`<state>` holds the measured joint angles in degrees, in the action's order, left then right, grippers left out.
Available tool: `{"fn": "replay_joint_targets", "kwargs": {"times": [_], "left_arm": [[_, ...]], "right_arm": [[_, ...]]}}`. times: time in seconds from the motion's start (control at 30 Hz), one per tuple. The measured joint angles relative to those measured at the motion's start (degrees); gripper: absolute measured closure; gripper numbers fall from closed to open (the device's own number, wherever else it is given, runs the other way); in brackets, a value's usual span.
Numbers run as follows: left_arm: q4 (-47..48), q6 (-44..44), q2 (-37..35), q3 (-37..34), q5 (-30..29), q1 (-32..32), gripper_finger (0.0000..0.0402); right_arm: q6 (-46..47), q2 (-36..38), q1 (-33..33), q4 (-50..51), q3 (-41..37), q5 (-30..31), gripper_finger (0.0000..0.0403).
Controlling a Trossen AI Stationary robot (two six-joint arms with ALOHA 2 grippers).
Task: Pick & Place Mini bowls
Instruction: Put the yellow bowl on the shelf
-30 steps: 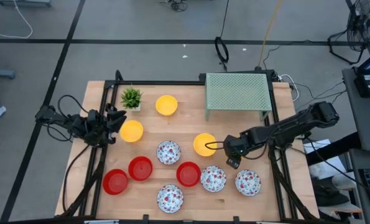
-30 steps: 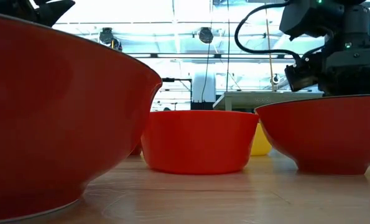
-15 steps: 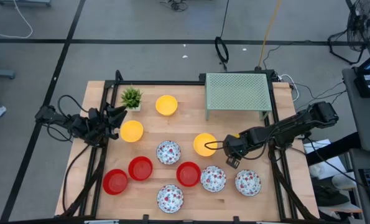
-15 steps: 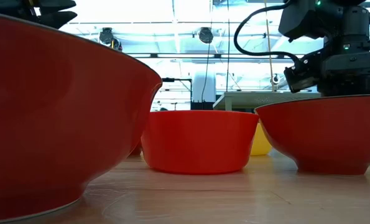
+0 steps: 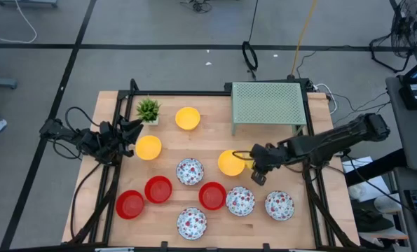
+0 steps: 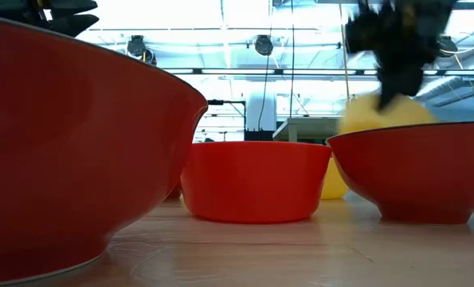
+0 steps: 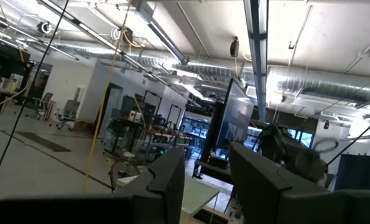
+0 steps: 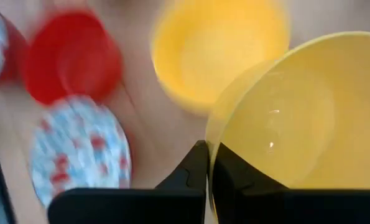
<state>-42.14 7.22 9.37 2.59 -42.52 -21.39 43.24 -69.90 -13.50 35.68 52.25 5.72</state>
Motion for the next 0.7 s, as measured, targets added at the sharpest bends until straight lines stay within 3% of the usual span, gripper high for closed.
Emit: {"fn": "replay_joint_targets", "kwargs": {"times": [0.27, 0.5, 0.7], "left_arm": [[-0.02, 0.0, 0.0, -0.02, -0.02, -0.01, 0.0273], [-0.06, 0.02, -0.02, -0.02, -0.02, 0.0, 0.0273], [-0.1, 0.07, 0.0, 0.0, -0.09, 0.0, 0.0273]], "right_arm": [[-12.65, 4.1, 3.98, -2.01, 7.64, 18.63, 0.0403], [-16.83, 3.4, 17.27, 3.54, 12.04, 15.65, 0.0403], [-17.41, 3.44, 28.74, 17.53, 13.48, 13.98, 0.0403]]}}
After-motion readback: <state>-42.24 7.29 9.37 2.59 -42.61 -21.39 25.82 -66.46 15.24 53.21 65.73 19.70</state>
